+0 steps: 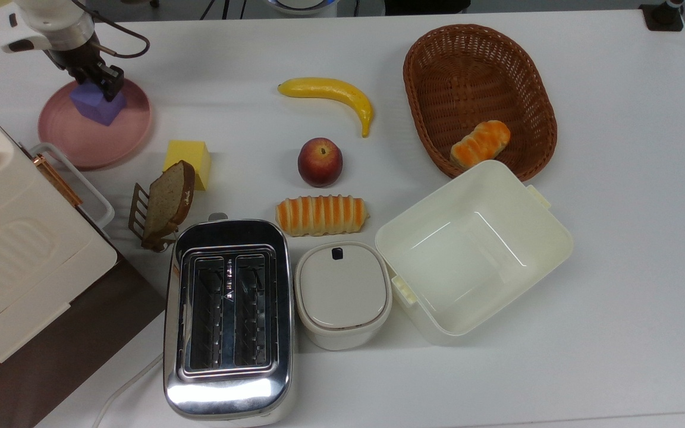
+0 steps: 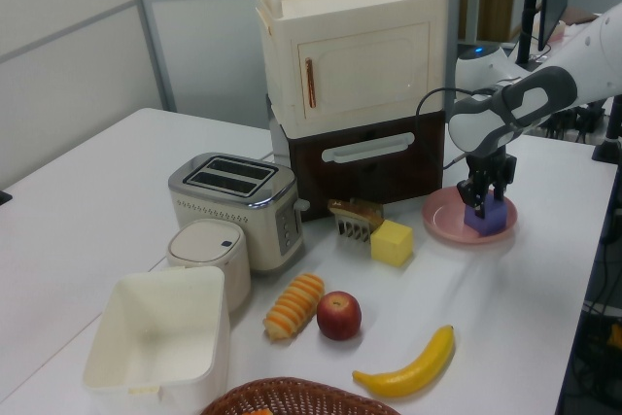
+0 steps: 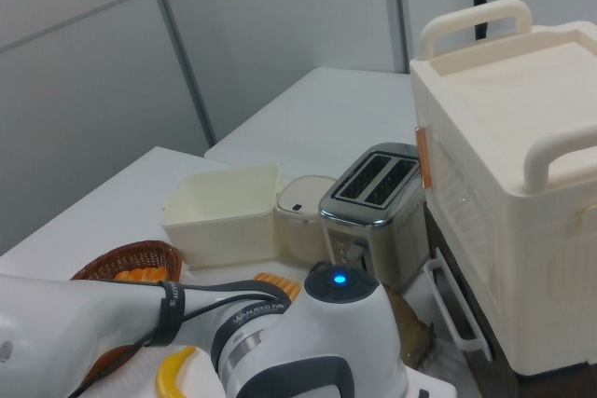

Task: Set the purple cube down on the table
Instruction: 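Close the gripper on the purple cube, then lift the purple cube off the plate and carry it beside the apple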

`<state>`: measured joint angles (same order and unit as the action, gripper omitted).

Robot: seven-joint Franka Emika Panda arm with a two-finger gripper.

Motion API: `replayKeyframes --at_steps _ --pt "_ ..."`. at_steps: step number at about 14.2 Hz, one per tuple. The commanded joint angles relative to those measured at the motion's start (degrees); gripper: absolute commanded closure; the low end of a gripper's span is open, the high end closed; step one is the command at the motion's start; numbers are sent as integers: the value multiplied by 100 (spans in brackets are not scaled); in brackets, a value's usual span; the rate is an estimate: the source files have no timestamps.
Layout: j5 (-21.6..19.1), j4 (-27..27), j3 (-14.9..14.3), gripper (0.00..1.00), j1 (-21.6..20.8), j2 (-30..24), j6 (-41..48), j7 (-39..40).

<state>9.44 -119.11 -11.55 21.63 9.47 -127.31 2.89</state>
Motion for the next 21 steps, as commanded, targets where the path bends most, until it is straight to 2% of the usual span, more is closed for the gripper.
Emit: replayKeyframes --at_steps 1,5,8,12,17,21 --pt "76 -95 -5 85 -71 -156 -48 89" --pt "-64 10 135 85 -325 -813 451 -8" --pt "-371 221 241 85 -703 -990 953 -104" --pt "-425 292 399 85 -1257 -991 1077 -728" --pt "-425 283 496 84 -1828 -921 1051 -764" --pt "-425 283 566 84 -2058 -815 1033 -843"
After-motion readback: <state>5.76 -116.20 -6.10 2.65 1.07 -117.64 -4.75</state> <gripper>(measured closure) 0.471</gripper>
